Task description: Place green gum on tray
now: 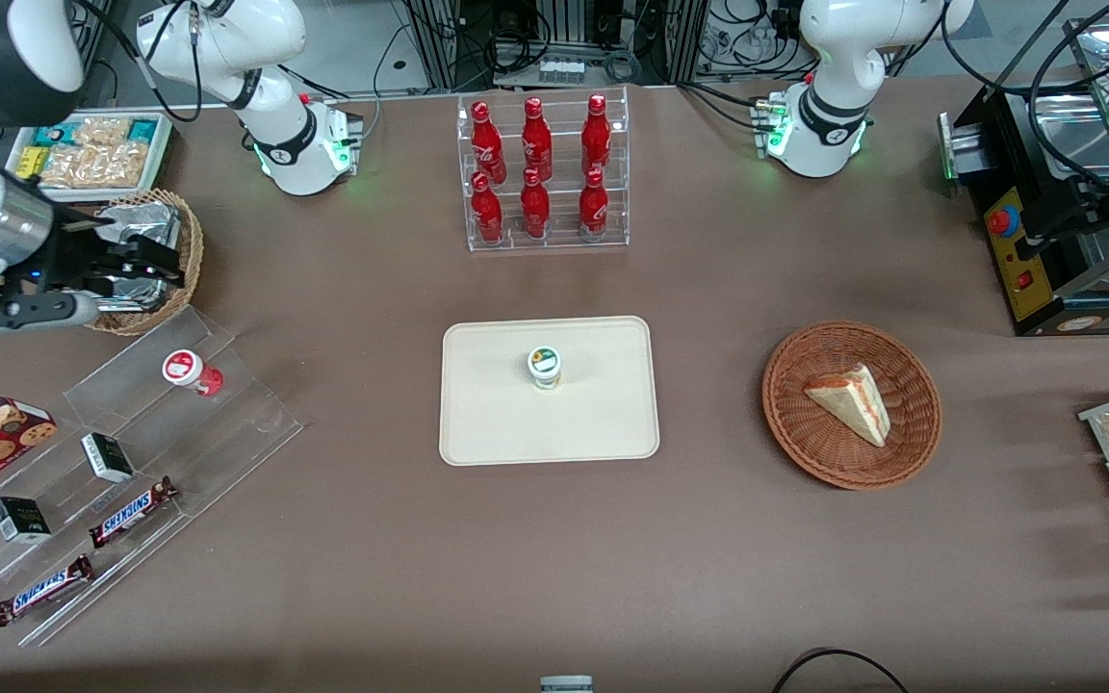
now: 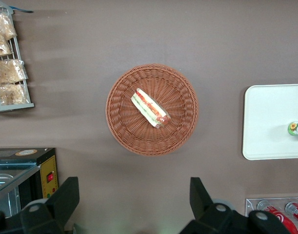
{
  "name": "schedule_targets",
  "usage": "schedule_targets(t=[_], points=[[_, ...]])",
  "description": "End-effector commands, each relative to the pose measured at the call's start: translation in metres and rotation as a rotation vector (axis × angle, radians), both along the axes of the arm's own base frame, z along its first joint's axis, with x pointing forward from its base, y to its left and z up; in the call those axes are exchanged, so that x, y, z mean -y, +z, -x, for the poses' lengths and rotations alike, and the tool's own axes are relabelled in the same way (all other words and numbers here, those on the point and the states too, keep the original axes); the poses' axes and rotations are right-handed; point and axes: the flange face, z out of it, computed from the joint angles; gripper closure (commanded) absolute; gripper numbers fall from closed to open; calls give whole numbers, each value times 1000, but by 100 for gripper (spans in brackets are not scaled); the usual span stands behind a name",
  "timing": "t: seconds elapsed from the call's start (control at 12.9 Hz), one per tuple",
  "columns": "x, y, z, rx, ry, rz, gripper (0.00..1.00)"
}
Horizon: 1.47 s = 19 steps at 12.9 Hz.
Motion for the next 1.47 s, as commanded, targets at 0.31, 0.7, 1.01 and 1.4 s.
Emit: schedule_targets(t=[0.31,0.7,1.01,1.4], points=[[64,8,-15,21,-60,14,2],[73,11,-28,40,-78,26,1],[83,7,-28,34,-97,20,1],[79,7,-28,35,-98,27,1]])
